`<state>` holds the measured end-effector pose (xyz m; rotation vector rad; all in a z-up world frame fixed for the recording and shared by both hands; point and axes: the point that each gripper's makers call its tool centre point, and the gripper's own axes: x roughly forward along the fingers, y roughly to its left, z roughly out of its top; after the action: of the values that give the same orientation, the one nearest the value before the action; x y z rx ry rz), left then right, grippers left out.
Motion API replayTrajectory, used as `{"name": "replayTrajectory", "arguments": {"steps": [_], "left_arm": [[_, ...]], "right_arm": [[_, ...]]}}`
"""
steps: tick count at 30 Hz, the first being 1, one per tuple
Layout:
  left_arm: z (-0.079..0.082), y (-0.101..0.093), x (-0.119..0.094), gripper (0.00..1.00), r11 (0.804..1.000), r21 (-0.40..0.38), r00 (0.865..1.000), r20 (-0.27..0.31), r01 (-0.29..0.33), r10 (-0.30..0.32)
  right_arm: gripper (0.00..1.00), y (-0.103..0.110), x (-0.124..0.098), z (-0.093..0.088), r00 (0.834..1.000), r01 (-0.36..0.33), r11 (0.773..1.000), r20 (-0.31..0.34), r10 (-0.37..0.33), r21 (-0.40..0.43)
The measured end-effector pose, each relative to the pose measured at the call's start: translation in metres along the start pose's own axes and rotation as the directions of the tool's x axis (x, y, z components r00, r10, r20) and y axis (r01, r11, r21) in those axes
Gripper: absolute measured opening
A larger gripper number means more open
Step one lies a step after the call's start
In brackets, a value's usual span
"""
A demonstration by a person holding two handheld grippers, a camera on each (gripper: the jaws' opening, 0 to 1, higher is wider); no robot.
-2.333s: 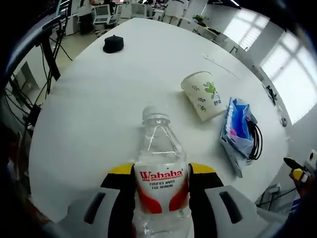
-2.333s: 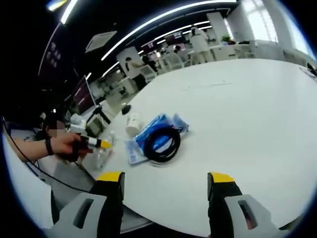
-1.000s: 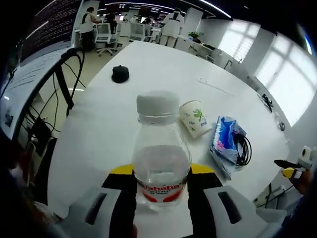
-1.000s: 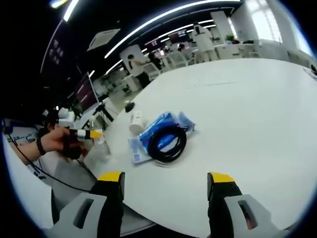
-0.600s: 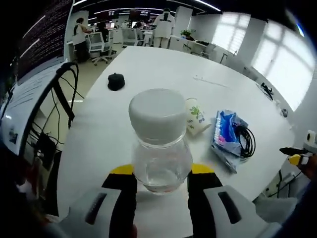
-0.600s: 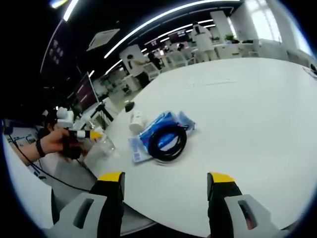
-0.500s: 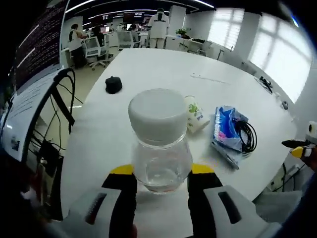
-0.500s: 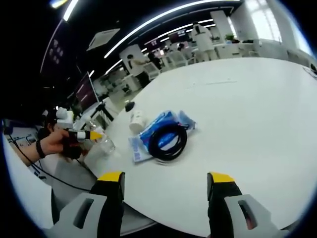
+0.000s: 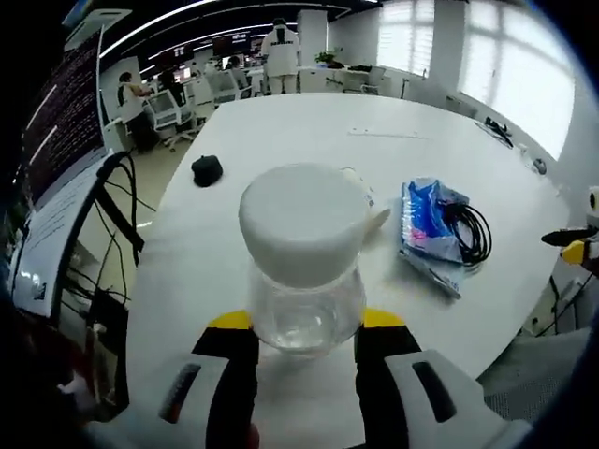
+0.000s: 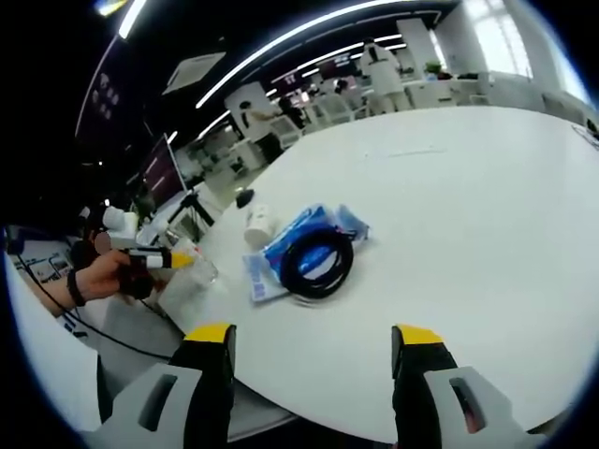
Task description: Arrange the tabletop items into an orderly group along one side of the table until the central work area is clear of visible clutter.
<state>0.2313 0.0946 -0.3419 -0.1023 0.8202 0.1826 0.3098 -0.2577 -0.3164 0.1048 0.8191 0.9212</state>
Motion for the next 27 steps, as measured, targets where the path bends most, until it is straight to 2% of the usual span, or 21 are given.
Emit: {"name": "replayTrajectory", "arguments": {"steps": [7, 19, 27], "left_arm": [[-0.006, -0.003, 0.0, 0.38, 1.0, -0.002, 1.0, -0.013, 0.012, -0.012], [-0.013, -0.007, 0.002, 0.38, 0.999, -0.026, 0.999, -0.002, 0.039, -0.039], [-0.014, -0.006, 0.003, 0.39, 0.995, -0.063, 0.995, 0.057, 0.08, -0.077]], "right_arm": [[0.69, 0.0, 0.001, -0.004, 1.0, 0.001, 1.0, 0.0, -0.001, 0.012], [0.69, 0.0, 0.001, -0.004, 1.0, 0.001, 1.0, -0.01, -0.001, 0.021], [0.69, -0.002, 0.006, 0.003, 1.0, -0.007, 1.0, -0.012, 0.007, 0.005]]}}
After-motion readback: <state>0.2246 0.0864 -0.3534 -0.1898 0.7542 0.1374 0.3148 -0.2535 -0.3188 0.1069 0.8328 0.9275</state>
